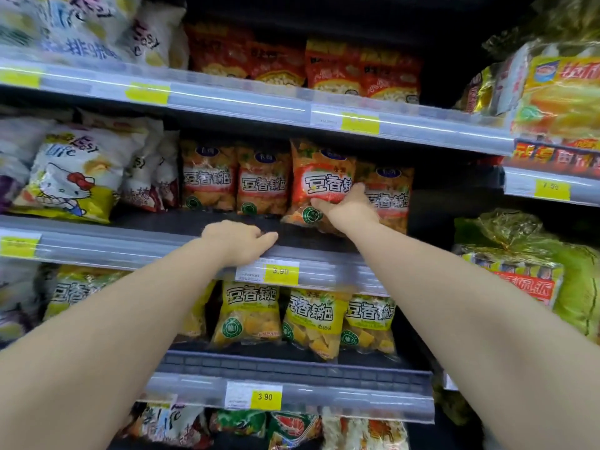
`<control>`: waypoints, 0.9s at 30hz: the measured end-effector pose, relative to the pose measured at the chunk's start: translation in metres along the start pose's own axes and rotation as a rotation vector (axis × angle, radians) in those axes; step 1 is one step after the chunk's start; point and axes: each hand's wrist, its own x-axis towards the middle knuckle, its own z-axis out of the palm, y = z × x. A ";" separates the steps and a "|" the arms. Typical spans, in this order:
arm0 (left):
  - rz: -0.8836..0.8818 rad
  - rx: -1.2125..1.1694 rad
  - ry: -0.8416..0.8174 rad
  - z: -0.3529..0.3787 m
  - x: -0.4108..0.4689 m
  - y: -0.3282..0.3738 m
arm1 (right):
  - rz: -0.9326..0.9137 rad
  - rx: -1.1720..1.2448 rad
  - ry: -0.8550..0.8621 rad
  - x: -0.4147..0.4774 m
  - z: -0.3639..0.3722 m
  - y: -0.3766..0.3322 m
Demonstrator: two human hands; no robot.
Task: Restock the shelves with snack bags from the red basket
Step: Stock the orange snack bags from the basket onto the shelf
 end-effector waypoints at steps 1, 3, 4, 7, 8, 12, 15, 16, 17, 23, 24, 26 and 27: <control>-0.004 0.050 -0.021 0.001 0.001 -0.003 | -0.006 -0.031 0.015 0.008 0.005 -0.004; 0.023 0.052 -0.047 0.000 0.004 -0.003 | -0.042 -0.130 0.068 0.022 0.014 -0.008; 0.033 0.044 -0.066 -0.002 0.004 -0.002 | -0.059 -0.178 0.090 0.028 0.018 -0.009; 0.052 0.026 -0.079 -0.003 0.006 -0.001 | -0.062 -0.278 0.086 0.045 0.029 -0.005; 0.053 0.024 -0.074 -0.002 0.008 -0.002 | -0.062 -0.318 0.068 0.050 0.035 -0.003; 0.053 0.033 -0.024 0.004 0.012 -0.003 | -0.092 -0.447 -0.008 0.062 0.062 -0.002; 0.037 0.045 0.007 0.006 0.015 -0.003 | -0.076 -0.494 -0.082 0.070 0.066 -0.009; 0.030 0.045 0.004 0.006 0.015 -0.003 | -0.069 -0.500 -0.099 0.071 0.065 -0.011; 0.025 0.046 -0.002 0.006 0.015 -0.003 | -0.063 -0.503 -0.110 0.071 0.065 -0.012; -0.005 0.081 -0.035 0.004 0.009 0.000 | 0.005 -0.403 -0.193 0.050 0.039 -0.007; -0.020 0.104 -0.029 0.003 0.006 0.001 | -0.004 -0.391 -0.193 0.043 0.031 -0.004; -0.065 0.134 0.069 0.004 -0.002 0.007 | -0.053 -0.375 -0.191 0.024 0.012 0.006; -0.087 0.120 0.174 0.007 -0.007 0.012 | -0.085 -0.363 -0.185 0.012 0.003 0.013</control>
